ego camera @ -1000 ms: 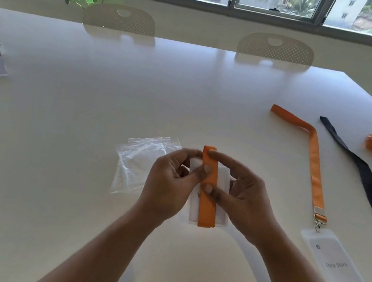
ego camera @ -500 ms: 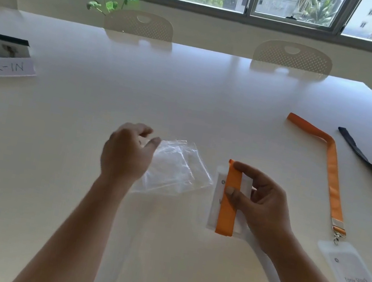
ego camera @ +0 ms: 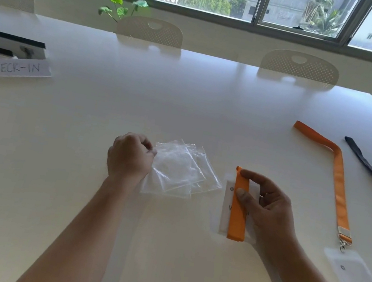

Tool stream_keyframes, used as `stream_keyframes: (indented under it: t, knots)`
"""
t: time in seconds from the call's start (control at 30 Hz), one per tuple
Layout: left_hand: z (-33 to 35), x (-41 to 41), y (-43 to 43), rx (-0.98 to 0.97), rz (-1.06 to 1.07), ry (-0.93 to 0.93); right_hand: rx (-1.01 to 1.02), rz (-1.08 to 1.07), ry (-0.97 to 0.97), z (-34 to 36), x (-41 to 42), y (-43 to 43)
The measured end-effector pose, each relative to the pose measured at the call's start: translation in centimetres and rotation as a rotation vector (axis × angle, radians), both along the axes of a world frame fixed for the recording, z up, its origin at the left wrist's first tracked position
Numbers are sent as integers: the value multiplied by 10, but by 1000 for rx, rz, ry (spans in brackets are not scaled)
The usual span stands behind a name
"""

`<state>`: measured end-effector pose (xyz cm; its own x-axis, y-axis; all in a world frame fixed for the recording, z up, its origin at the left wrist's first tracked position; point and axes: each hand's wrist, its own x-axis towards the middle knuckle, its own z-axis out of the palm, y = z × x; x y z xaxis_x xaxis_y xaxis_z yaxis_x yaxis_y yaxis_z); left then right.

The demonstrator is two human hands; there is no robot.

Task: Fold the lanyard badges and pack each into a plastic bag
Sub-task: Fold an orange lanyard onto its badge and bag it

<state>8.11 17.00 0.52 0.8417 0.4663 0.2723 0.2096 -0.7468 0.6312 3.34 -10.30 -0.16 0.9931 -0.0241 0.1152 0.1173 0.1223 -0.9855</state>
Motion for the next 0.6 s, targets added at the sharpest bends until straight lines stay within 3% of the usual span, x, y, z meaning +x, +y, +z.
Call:
stream_keyframes:
  t: [0.17,0.3,0.6]
  knots:
    - [19,-5,-10,-233,-139,-272,-1,-45,20,0,2,2]
    - [33,-15,-27,-310,-247,-445,3,-45,29,2,0,2]
    - [45,-34,-71,-364,-398,-582,-4,-82,42,22,-5,-4]
